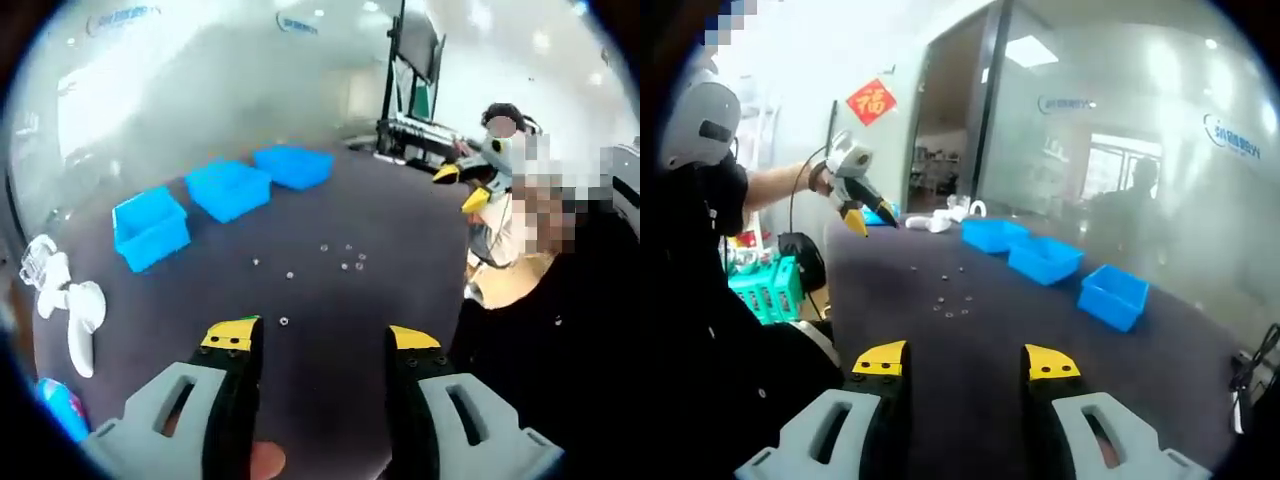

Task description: Sort the screws, nuts, and washers into the corresponding bins

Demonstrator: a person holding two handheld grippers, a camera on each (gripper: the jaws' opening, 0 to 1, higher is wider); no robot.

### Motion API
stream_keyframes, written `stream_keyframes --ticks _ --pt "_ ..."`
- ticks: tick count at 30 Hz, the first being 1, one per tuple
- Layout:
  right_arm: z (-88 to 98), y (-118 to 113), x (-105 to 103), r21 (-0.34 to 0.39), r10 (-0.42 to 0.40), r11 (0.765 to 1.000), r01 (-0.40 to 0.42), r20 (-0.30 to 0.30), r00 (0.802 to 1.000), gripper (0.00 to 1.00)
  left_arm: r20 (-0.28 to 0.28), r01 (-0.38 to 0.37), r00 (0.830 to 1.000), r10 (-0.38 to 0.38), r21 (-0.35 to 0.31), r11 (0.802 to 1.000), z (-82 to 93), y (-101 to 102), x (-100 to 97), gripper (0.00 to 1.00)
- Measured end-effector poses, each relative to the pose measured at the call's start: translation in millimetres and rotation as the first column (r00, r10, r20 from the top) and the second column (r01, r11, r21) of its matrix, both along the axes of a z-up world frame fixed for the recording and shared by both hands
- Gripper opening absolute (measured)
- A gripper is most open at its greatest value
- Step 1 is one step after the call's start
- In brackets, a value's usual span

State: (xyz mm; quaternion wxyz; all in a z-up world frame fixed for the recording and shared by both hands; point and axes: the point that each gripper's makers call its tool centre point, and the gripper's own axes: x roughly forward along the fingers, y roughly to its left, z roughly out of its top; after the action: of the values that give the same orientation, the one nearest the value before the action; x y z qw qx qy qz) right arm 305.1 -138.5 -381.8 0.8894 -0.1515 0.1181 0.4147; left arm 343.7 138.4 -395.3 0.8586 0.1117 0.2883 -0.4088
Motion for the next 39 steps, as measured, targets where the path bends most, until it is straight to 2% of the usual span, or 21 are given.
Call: stream_keyframes --ticks 8,11,14,20,23,27,30,34,36,39 --pt "-0.5 2 2 -0.022 0.014 1.000 -0.014 0.006 1.000 0.39 -0.080 0.039 0.996 -0.030 0.103 0.994 -7.8 -16 5.0 0.46" --pt "-1.0 3 1 -0.020 0.020 1.000 -0.020 0.006 1.000 0.39 -0.107 0.052 0.994 -0.035 0.164 0.985 -13.1 -13 16.8 0.46" --pt "-3.7 3 0 -0.022 0.023 0.999 -0.023 0.002 1.000 0.39 -0.145 0.072 0.988 -0.045 0.185 0.980 -18.5 -19 22.2 0.44" --pt "-4.8 2 -2 -0.023 0.026 0.999 -0.026 0.001 1.000 0.39 -0.151 0.090 0.987 -0.058 0.214 0.973 -29.0 -29 32.2 0.41" --pt "-5.4 1 -3 -0.027 0.028 0.999 -0.028 -0.002 1.000 0.39 -0.153 0.109 0.986 -0.071 0.254 0.961 -36.8 -30 32.3 0.39" --pt "-5.5 -2 -4 -0.035 0.026 0.999 -0.026 0.001 1.000 0.39 -0.166 0.134 0.982 -0.090 0.273 0.953 -43.7 -32 28.7 0.37" --pt "-5.9 -3 -4 -0.040 0.024 0.999 -0.024 0.003 1.000 0.39 -0.166 0.123 0.983 -0.080 0.270 0.955 -47.2 -32 31.7 0.37" --pt "-5.6 -2 -6 -0.037 0.030 0.999 -0.030 -0.003 1.000 0.39 -0.170 0.126 0.982 -0.077 0.295 0.947 -53.9 -28 31.7 0.32" --pt "-5.0 -1 -7 -0.036 0.036 0.999 -0.036 -0.004 0.999 0.40 -0.177 0.113 0.982 -0.064 0.283 0.953 -54.2 -27 32.7 0.26" --pt "-5.0 0 -8 -0.035 0.035 0.999 -0.035 -0.005 0.999 0.40 -0.183 0.097 0.982 -0.049 0.263 0.960 -56.8 -28 33.4 0.25"
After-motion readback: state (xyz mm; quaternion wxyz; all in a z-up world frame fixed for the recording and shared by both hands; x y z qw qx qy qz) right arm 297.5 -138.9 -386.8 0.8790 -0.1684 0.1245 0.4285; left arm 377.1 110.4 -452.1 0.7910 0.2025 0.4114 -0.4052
